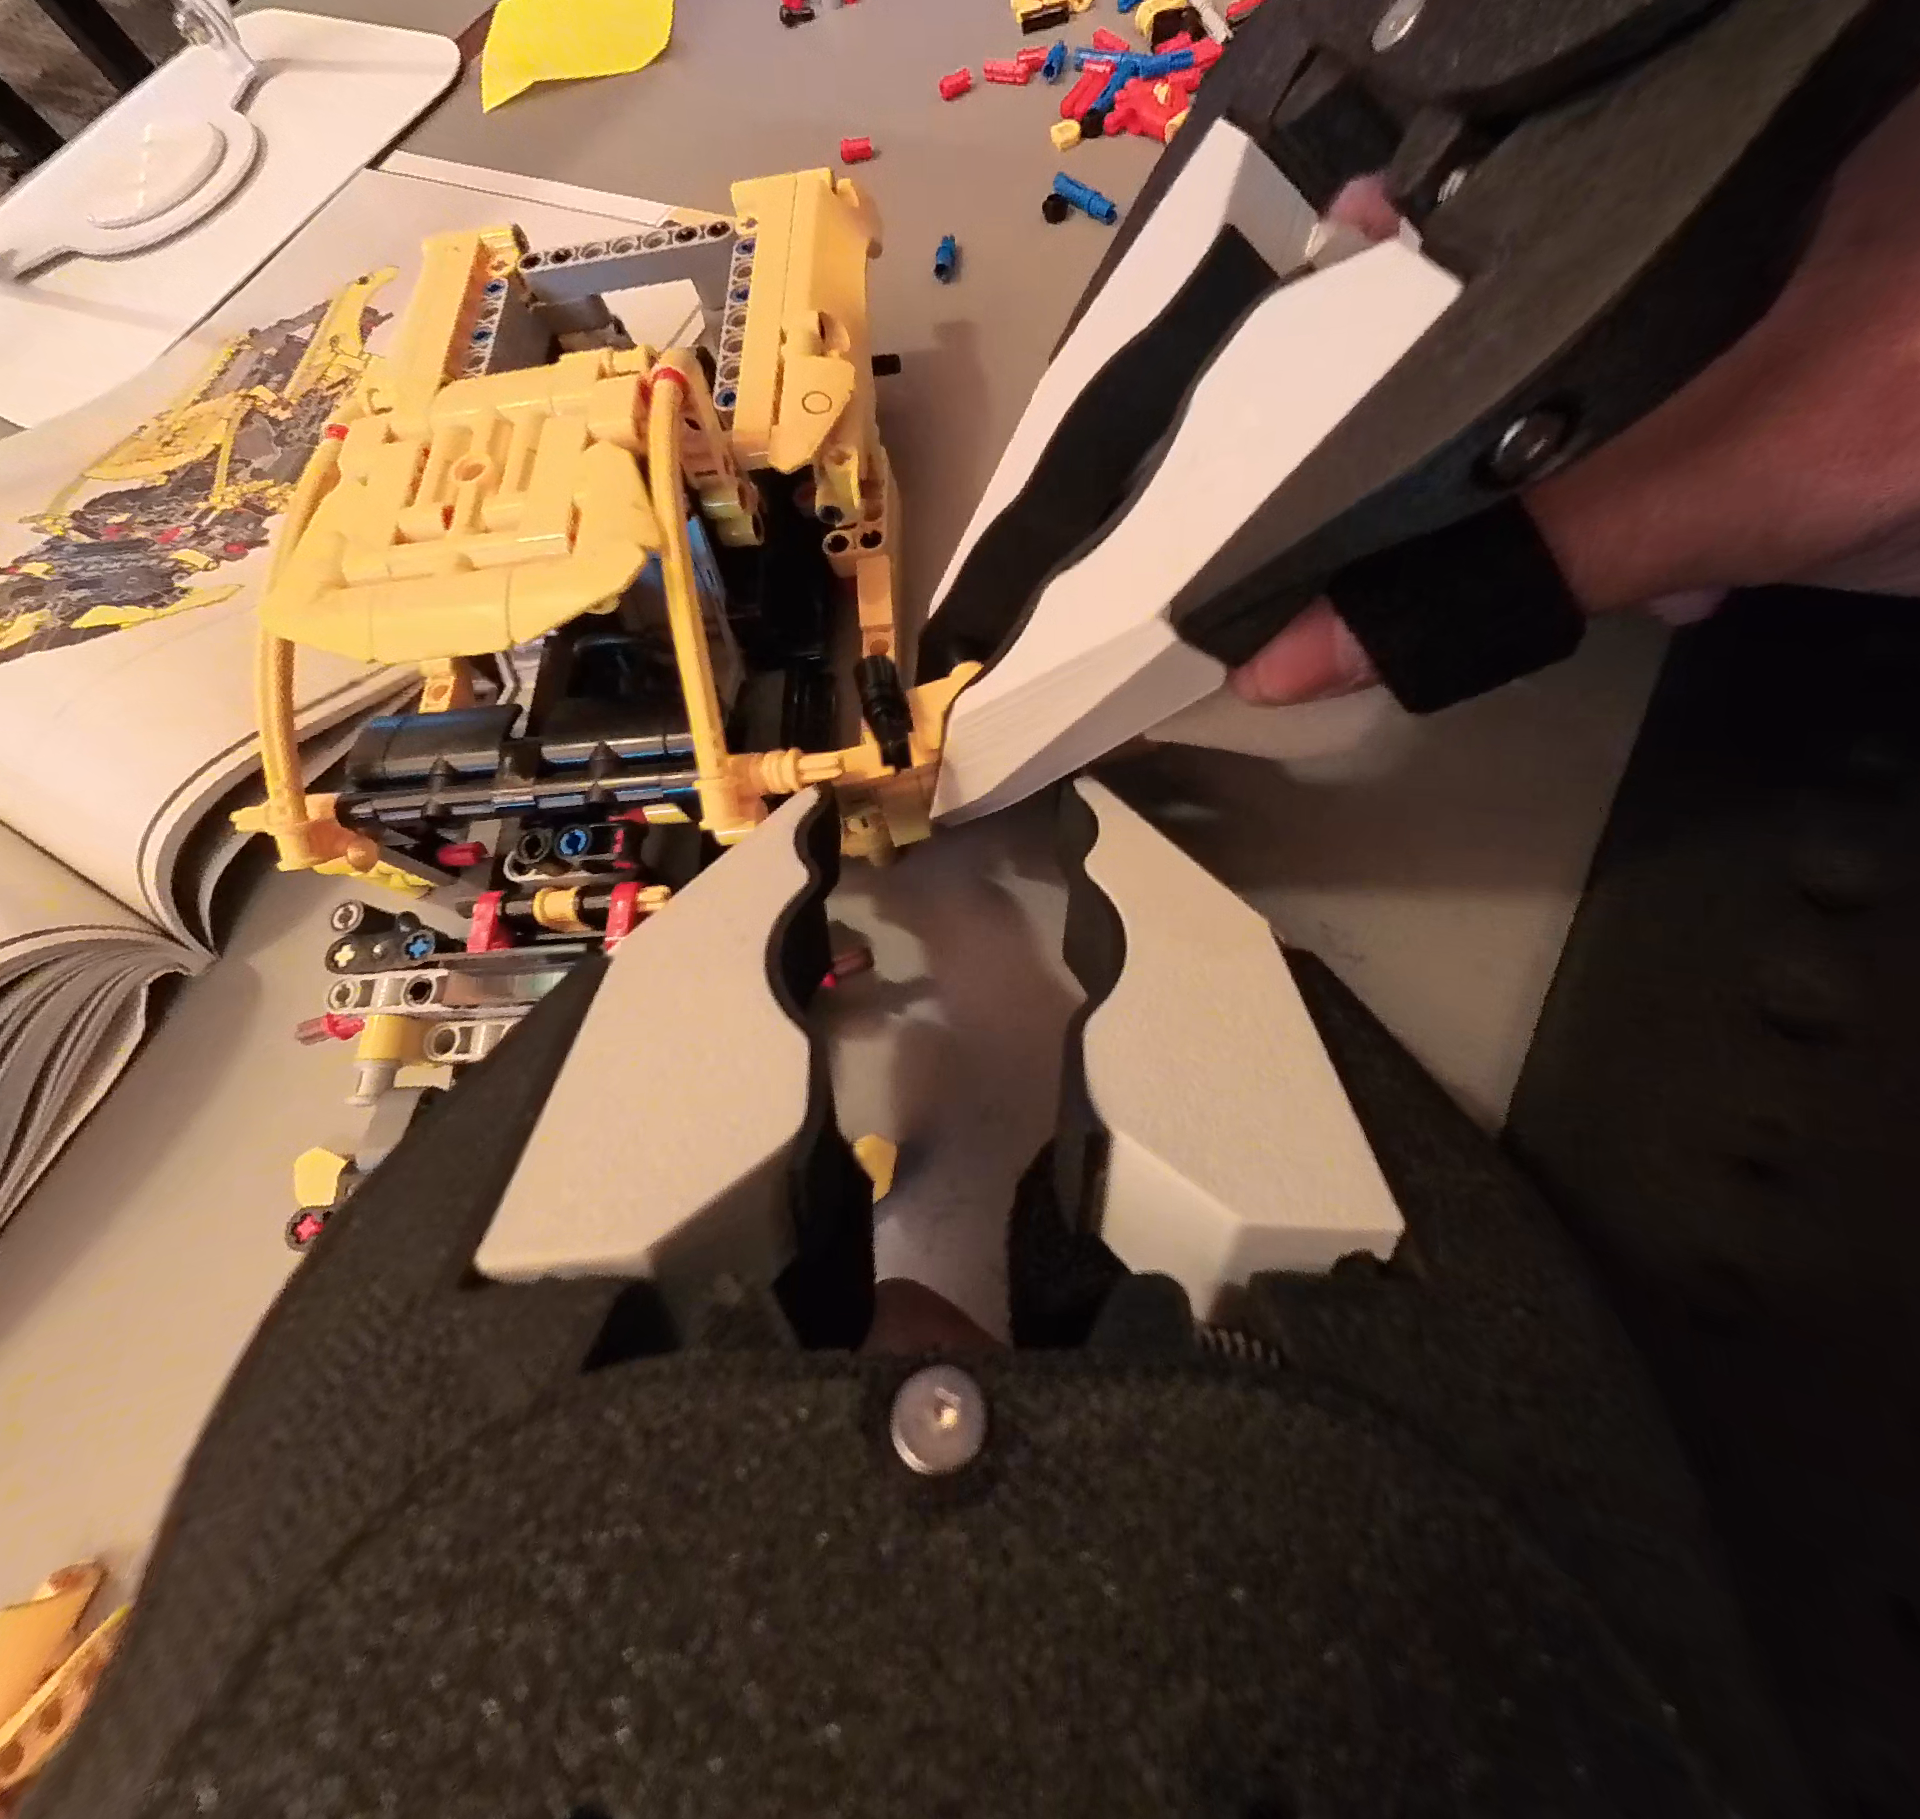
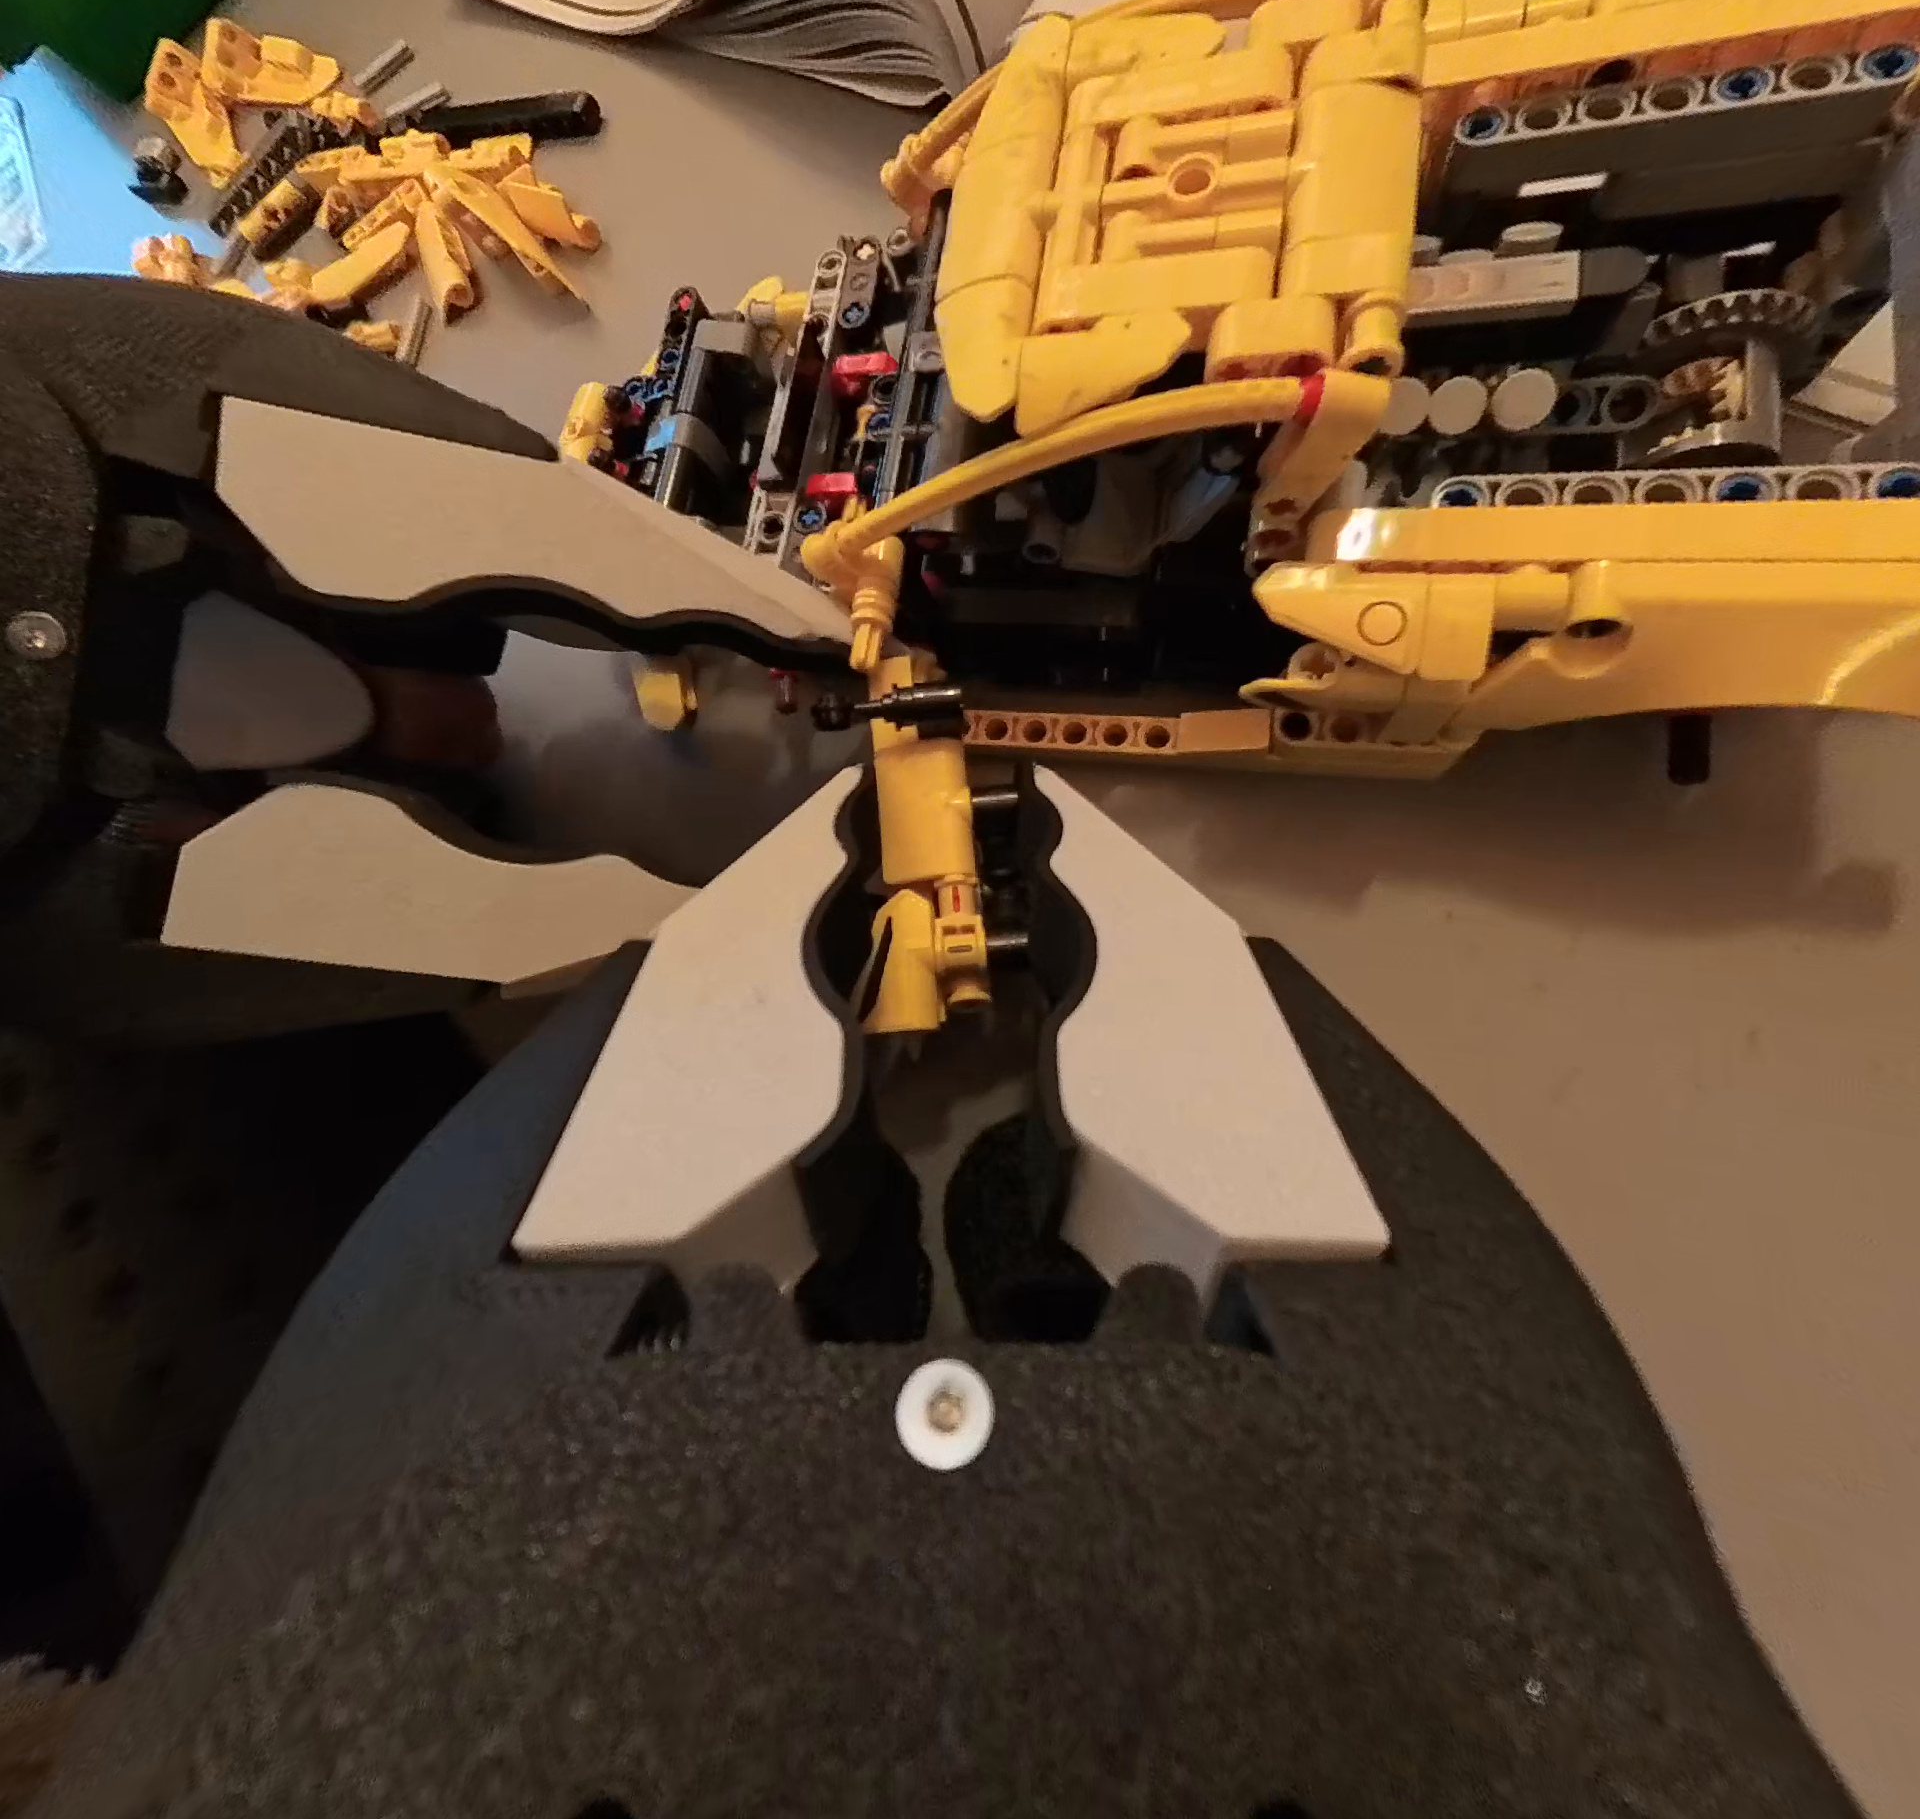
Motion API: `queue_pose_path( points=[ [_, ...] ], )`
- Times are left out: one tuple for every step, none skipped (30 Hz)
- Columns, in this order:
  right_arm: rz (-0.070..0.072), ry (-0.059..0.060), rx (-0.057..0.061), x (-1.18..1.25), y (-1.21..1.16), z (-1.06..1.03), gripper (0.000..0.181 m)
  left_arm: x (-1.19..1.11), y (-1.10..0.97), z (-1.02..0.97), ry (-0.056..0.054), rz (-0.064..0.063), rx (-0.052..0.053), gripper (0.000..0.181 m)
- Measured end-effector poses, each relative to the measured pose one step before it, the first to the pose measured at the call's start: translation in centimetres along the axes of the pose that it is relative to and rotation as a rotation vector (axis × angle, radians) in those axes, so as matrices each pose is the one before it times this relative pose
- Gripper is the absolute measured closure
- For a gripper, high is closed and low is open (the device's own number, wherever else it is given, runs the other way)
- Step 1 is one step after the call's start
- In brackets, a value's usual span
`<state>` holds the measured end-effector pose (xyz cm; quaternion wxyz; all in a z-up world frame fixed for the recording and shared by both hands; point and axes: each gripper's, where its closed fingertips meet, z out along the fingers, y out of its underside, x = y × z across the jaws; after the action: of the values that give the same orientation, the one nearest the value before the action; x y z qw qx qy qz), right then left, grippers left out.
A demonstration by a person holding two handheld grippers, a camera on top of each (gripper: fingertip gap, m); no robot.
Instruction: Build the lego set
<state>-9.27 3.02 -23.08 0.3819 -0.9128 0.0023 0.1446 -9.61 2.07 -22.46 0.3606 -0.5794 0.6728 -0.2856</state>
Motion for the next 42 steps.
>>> queue_pose_path(
  points=[
    [0.0014,-0.0133,0.0089,0.008,-0.035,0.006,0.157,-0.007,0.002,-0.033,0.0101,-0.0056,0.0077,0.14],
    [0.0018,-0.013,0.0095,0.015,-0.046,-0.01,0.157,-0.05,-0.019,-0.029,0.0135,-0.009,0.0073,0.141],
    [0.0054,-0.0158,0.0084,-0.013,-0.042,0.004,0.157,-0.019,-0.009,-0.045,0.0194,-0.0136,0.0051,0.141],
    [0.007,-0.0205,0.0059,-0.058,-0.012,0.015,0.156,0.02,-0.013,-0.074,0.0222,-0.0138,0.0039,0.141],
    [0.0081,-0.0325,0.0002,-0.292,0.089,0.096,0.156,0.054,0.021,-0.11,0.0222,-0.0107,0.0024,0.139],
    [0.0081,-0.03,-0.0033,-0.336,0.139,0.074,0.155,0.091,0.084,-0.18,0.0193,-0.0025,-0.0023,0.137],
    [-0.0018,-0.0125,-0.0011,-0.19,0.022,-0.081,0.154,0.081,0.071,-0.319,0.0144,0.0005,0.0011,0.136],
    [-0.0132,0.0175,0.0064,0.17,-0.067,-0.233,0.15,0.009,-0.113,-0.516,0.0113,-0.0048,0.016,0.136],
    [-0.0224,0.0118,0.0103,0.058,-0.083,-0.283,0.149,-0.136,-0.181,-0.63,0.0075,-0.0067,0.0225,0.136],
    [-0.0153,-0.0069,0.0071,-0.24,-0.035,-0.258,0.149,-0.216,-0.124,-0.667,0.0111,-0.0112,0.0207,0.136],
    [-0.0124,-0.0094,0.0016,-0.315,0.009,-0.218,0.148,-0.114,-0.044,-0.605,0.0259,-0.0165,0.0163,0.136],
    [-0.0184,0.006,-0.0012,-0.106,0.047,-0.217,0.147,-0.233,-0.088,-0.554,0.0227,-0.0235,0.0141,0.137],
    [-0.0334,0.0069,-0.0065,-0.14,0.11,-0.21,0.145,-0.275,-0.251,-0.506,0.0216,-0.0199,0.0161,0.137],
    [-0.0396,0.0182,-0.016,-0.011,0.238,-0.203,0.144,-0.289,-0.41,-0.449,0.0169,-0.0146,0.0219,0.137],
    [-0.0414,0.0401,-0.0204,0.335,0.328,-0.271,0.145,-0.512,-0.333,-0.29,0.0002,-0.0102,0.0179,0.137],
    [-0.0445,0.0336,-0.0102,0.261,0.227,-0.327,0.145,-0.66,-0.128,-0.151,-0.0153,-0.0029,0.0083,0.137],
    [-0.0313,0.0173,0.0031,0.057,0.124,-0.323,0.146,-0.59,0.005,-0.001,-0.0206,0.003,0.0046,0.137],
    [-0.0143,0.0084,0.0016,-0.006,0.164,-0.239,0.146,-0.455,0.127,0.143,-0.0228,0.0109,-0.0006,0.138],
    [-0.0063,0.0081,0.002,0.016,0.094,-0.145,0.147,-0.242,0.107,0.246,-0.0199,0.0191,-0.0016,0.138],
    [-0.0042,0.01,0.0097,0.058,-0.087,-0.057,0.148,0.02,-0.013,0.318,-0.0083,0.025,0.0015,0.138],
    [-0.0041,0.0147,0.0028,0.165,-0.114,0.034,0.149,0.017,-0.137,0.304,-0.0091,0.0285,0.0036,0.139],
    [-0.0059,0.0121,-0.0015,0.17,-0.099,0.009,0.15,-0.091,-0.232,0.281,-0.0122,0.0265,0.0053,0.144],
    [-0.0089,0.0051,0.0002,0.08,-0.071,-0.01,0.15,0.061,-0.33,0.269,0.0035,0.0185,0.0091,0.147],
    [-0.0091,0.0032,-0.0024,0.05,0.001,-0.024,0.15,0.26,-0.484,0.207,0.0187,0.0098,0.0131,0.15],
    [-0.008,0.008,0.0,0.165,0.024,-0.046,0.15,0.313,-0.546,0.167,0.0218,0.0036,0.0147,0.155],
    [-0.008,0.0057,0.0036,0.176,-0.013,-0.051,0.15,0.329,-0.418,0.151,0.0249,0.007,0.0081,0.158],
    [-0.0127,-0.0109,0.0047,-0.047,-0.063,0.015,0.15,0.057,-0.122,0.203,0.0122,0.0118,-0.0124,0.159],
    [-0.0095,-0.0165,-0.0072,-0.198,0.059,0.045,0.147,-0.168,0.109,0.239,0.0001,0.0054,-0.0295,0.159],
    [-0.0049,-0.0054,-0.0246,-0.168,0.193,-0.142,0.142,-0.215,0.112,0.243,-0.0022,-0.0007,-0.028,0.157],
    [-0.008,-0.0057,-0.0103,-0.347,0.051,-0.353,0.141,0.032,0.002,0.179,0.0095,-0.0004,-0.0172,0.154],
    [-0.0111,0.0131,0.0106,-0.154,-0.065,-0.42,0.142,-0.003,-0.011,0.142,0.0035,-0.0016,-0.0127,0.153],
    [-0.0107,0.0357,0.0049,0.248,0.159,-0.36,0.144,-0.034,0.073,0.165,0.0015,0.0011,-0.0161,0.152],
    [-0.0081,0.0368,-0.0067,0.423,0.382,-0.192,0.146,0.044,0.172,0.183,0.0079,0.0019,-0.0208,0.153],
    [-0.0071,0.016,-0.0087,0.238,0.363,-0.025,0.146,-0.115,0.165,0.239,-0.0012,-0.0041,-0.0179,0.153],
    [0.0046,-0.0066,-0.0025,-0.02,0.192,0.065,0.151,-0.139,0.241,0.3,-0.0026,-0.0047,-0.0208,0.154],
    [0.0116,-0.0075,-0.0056,0.035,0.107,0.126,0.154,-0.018,0.304,0.288,0.0018,0.0021,-0.0234,0.159],
    [0.0093,-0.0062,-0.0099,0.06,0.097,0.121,0.154,-0.183,0.193,0.221,-0.0127,0.0054,-0.0115,0.168],
    [0.0069,-0.0057,-0.0038,0.063,-0.008,0.06,0.154,-0.195,-0.047,0.063,-0.0144,0.0071,0.0064,0.172],
    [0.0016,0.0023,0.0008,0.197,-0.049,0.02,0.154,0.067,0.025,-0.019,0.0027,-0.0009,0.0012,0.175],
    [-0.004,0.0048,-0.0027,0.315,0.018,0.039,0.153,0.108,0.027,-0.062,0.0059,-0.0008,0.0016,0.176],
    [0.0027,0.0015,-0.0035,0.324,-0.003,0.053,0.153,0.016,0.031,-0.055,0.002,-0.0001,0.0009,0.176],
    [0.0091,0.0057,-0.0034,0.394,-0.043,0.027,0.153,0.03,0.026,-0.046,0.0045,-0.0048,0.0011,0.176]
  ],
)
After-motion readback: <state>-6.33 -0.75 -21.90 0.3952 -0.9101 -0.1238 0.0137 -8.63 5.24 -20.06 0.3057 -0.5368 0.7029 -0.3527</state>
